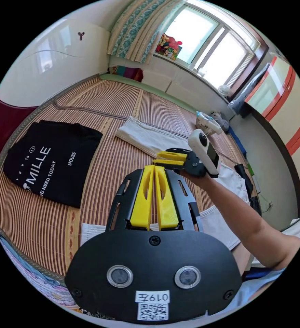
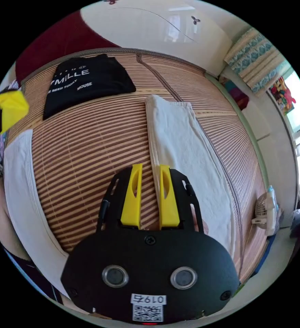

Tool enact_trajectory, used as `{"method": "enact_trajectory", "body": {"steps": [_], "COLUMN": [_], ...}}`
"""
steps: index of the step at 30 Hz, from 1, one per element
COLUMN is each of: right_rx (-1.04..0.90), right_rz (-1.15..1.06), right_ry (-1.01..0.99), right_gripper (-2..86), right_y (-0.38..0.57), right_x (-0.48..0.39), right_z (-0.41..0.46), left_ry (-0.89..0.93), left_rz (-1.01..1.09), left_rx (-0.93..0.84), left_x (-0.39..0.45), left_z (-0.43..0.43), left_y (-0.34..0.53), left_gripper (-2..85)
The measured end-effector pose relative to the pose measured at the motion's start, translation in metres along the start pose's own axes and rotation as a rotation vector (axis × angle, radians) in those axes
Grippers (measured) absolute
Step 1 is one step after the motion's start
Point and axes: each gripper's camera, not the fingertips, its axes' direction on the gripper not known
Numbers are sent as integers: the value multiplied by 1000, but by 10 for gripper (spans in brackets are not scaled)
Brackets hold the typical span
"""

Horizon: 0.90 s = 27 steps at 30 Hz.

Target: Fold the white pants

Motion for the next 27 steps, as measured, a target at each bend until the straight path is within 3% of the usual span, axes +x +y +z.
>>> {"method": "enact_trajectory", "body": {"steps": [6, 14, 20, 22, 24, 27], "right_rx": [-9, 100, 165, 136, 39, -37], "right_rz": [35, -13, 47, 106, 190, 277], "right_ry": [-58, -297, -221, -178, -54, 53], "right_gripper": [3, 11, 54, 65, 55, 37], "right_y": [8, 58, 61, 61, 69, 96], "right_x": [29, 49, 97, 126, 164, 210], "right_z": [9, -12, -43, -43, -28, -11], "left_ry": [55, 8, -100, -73, -68, -187], "left_rz": [-34, -35, 71, 100, 107, 132], "left_rx": [-15, -24, -1, -11, -130, -156], "left_x": [-15, -7, 13, 17, 19, 20], "left_z": [3, 27, 62, 80, 119, 151], "left_y": [-5, -21, -55, -70, -88, -93], "left_gripper": [9, 8, 8, 8, 8, 8]}}
